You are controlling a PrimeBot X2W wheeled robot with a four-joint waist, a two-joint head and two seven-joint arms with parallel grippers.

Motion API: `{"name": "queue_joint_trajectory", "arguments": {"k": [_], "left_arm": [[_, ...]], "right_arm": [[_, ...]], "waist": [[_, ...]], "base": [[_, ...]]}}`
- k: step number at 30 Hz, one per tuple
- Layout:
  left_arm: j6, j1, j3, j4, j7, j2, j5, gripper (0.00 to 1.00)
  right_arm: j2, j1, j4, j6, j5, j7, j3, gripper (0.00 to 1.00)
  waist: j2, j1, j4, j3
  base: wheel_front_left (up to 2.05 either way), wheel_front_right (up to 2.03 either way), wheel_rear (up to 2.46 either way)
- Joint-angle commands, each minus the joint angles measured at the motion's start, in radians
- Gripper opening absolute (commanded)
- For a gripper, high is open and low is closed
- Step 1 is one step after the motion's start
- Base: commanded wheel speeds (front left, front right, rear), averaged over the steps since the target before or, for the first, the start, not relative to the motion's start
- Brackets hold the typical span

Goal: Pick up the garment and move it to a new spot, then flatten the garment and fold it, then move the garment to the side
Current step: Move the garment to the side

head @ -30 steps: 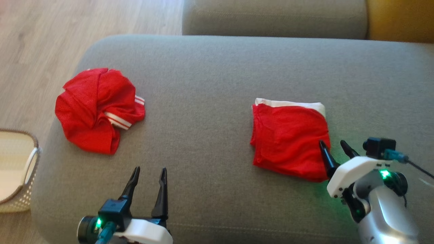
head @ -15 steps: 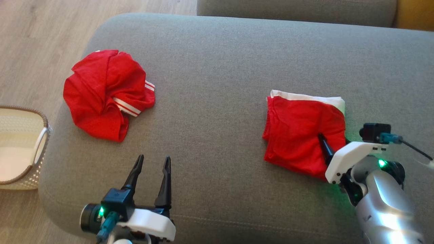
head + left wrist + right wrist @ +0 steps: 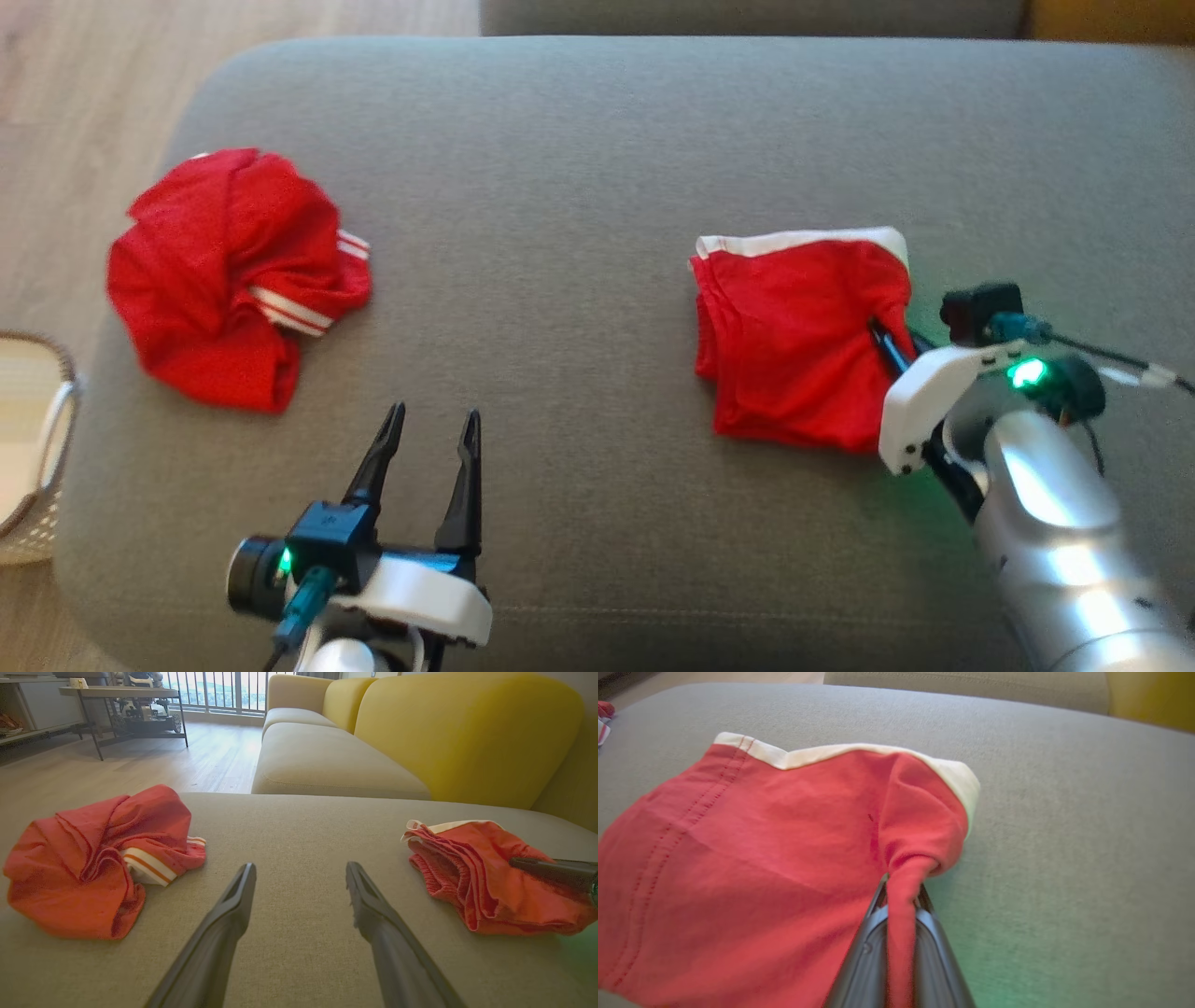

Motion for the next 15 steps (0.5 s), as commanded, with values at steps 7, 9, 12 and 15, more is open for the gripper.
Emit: {"name": "queue_joint_trajectory", "arguments": {"k": [7,9,12,15], "left_arm": [[-0.007,-0.099,0.028,-0.050,-0.012,-0.003,0.032,1.00],[-0.012,-0.117,0.028,-0.053,-0.012,-0.003,0.040,1.00],[-0.022,-0.149,0.027,-0.060,-0.012,-0.003,0.050,1.00],[-0.034,-0.183,0.026,-0.067,-0.012,-0.003,0.064,1.00]], "right_arm": [[-0.097,-0.122,-0.060,0.000,-0.002,-0.030,0.154,0.00],[-0.127,-0.156,-0.073,0.000,0.016,-0.031,0.178,0.00],[-0.177,-0.206,-0.091,0.000,0.050,-0.030,0.195,0.00],[-0.219,-0.251,-0.104,0.000,0.089,-0.028,0.194,0.00]], "waist": [[0.0000,0.0000,-0.113,0.084],[0.0000,0.0000,-0.142,0.113],[0.0000,0.0000,-0.176,0.159],[0.0000,0.0000,-0.206,0.204]], "base": [[0.00,0.00,0.00],[0.00,0.00,0.00],[0.00,0.00,0.00],[0.00,0.00,0.00]]}}
